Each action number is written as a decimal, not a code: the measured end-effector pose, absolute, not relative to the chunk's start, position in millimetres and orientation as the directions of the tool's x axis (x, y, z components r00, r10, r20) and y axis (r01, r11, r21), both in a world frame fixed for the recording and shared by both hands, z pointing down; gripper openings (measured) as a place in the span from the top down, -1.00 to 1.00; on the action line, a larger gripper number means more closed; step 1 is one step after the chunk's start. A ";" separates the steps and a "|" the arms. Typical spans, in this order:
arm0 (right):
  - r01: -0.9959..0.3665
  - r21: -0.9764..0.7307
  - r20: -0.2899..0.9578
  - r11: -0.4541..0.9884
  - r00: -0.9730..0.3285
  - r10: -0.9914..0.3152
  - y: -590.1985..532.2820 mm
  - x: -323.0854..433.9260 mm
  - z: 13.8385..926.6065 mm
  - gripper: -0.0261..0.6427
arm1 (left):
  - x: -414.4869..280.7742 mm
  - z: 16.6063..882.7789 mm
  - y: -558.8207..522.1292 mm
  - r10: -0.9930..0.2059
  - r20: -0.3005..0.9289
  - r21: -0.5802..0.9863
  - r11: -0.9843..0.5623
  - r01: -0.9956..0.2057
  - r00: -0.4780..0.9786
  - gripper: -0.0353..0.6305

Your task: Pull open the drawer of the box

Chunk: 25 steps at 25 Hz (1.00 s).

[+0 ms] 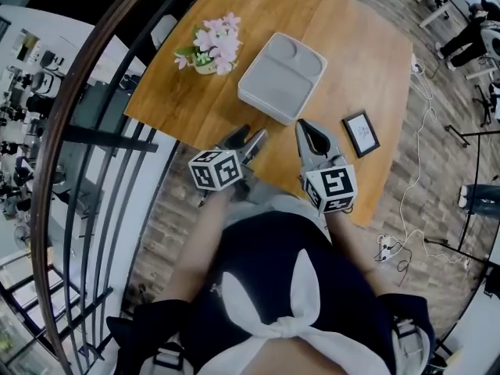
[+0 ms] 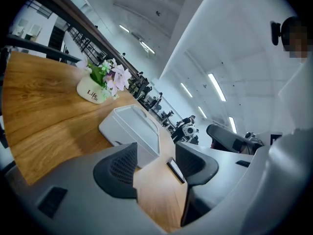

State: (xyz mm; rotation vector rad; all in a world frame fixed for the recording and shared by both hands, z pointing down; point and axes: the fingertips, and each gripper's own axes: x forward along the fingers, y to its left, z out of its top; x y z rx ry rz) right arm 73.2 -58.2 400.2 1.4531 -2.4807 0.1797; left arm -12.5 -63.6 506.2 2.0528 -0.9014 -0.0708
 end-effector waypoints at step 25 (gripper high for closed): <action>-0.876 0.019 0.406 0.482 -0.434 -0.804 -123.2 78.0 446.3 0.93 | 14.0 584.1 -126.5 -0.480 0.231 0.898 -0.229 -0.375 0.847 0.14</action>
